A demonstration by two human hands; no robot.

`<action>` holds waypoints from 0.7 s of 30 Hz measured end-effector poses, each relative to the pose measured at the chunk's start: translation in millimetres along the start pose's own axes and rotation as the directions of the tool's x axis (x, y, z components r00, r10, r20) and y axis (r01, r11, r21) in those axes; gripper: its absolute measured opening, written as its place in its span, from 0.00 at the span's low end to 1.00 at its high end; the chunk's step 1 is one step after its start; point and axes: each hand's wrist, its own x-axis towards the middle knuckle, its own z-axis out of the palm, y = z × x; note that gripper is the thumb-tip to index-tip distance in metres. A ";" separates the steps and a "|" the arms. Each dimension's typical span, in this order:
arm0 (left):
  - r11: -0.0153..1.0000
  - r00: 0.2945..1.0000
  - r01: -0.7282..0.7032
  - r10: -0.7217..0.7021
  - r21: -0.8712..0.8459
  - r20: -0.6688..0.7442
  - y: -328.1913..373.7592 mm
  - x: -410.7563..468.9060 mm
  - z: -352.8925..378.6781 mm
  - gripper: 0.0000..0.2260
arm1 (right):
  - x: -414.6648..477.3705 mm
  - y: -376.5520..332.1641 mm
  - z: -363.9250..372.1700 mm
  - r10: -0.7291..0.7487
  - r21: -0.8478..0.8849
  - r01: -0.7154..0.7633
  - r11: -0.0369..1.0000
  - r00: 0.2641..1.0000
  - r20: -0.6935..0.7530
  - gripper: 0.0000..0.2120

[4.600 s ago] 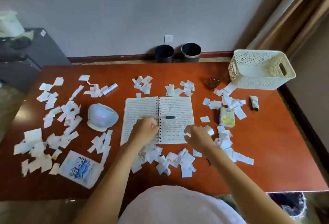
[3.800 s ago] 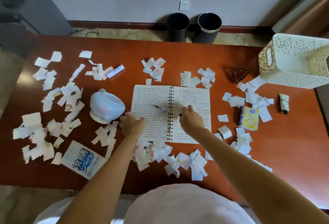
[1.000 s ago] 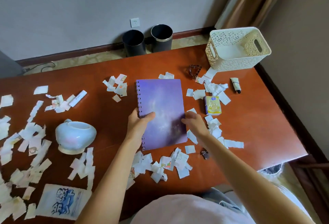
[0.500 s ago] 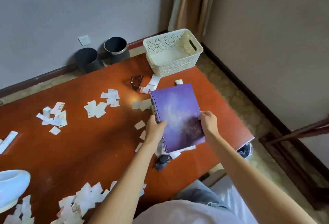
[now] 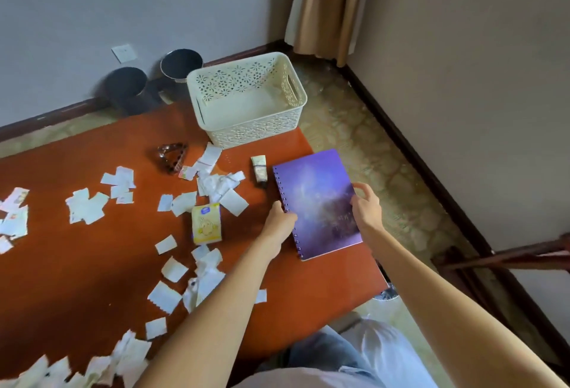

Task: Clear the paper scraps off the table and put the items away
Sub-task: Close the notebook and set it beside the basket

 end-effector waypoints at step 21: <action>0.996 0.979 0.093 -0.090 0.006 -0.185 -18.6 -14.2 -16.9 0.18 | 11.8 12.2 32.9 -0.231 -0.332 0.291 0.898 0.951 0.207 0.24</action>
